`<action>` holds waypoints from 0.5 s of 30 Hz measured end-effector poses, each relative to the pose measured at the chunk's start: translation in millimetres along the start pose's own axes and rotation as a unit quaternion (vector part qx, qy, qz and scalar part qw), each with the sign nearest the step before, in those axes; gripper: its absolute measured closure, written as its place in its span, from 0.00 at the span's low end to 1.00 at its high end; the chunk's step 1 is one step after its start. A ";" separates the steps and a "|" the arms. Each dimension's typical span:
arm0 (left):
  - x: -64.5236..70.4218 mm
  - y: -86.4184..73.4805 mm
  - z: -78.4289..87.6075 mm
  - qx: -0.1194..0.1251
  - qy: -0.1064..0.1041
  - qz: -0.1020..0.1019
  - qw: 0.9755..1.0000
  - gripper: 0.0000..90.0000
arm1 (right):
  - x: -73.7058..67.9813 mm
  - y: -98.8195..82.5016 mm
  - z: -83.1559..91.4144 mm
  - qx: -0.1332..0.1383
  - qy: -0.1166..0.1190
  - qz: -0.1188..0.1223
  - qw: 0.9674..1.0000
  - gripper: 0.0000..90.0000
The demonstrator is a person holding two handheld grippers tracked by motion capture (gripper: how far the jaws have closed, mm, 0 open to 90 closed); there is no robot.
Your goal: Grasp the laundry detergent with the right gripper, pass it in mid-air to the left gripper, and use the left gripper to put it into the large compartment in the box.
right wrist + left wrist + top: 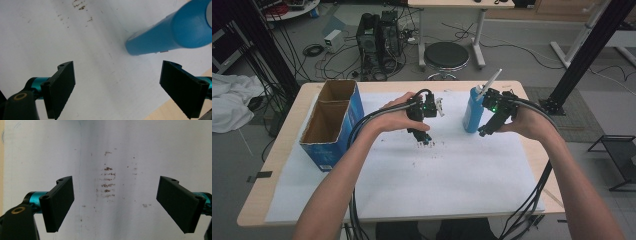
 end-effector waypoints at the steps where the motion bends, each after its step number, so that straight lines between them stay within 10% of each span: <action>1: 0.2 -0.4 0.7 -0.001 -0.004 0.000 1.000 0.16 | 0.4 -0.3 -0.3 0.000 -0.002 -0.008 1.000 0.14; 15: 2.2 0.5 0.1 0.003 -0.001 -0.002 1.000 0.16 | 8.6 -1.5 -4.2 0.010 -0.017 -0.141 0.990 0.14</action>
Point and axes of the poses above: each handheld gripper's, and its own axes: z roughly backward along the jaws, y roughly out of its top, x roughly to its right, the point moved 1 cm from there along -z, roughly forward along the jaws, and after that the axes turned 1 degree about z, right-handed, at the moved point
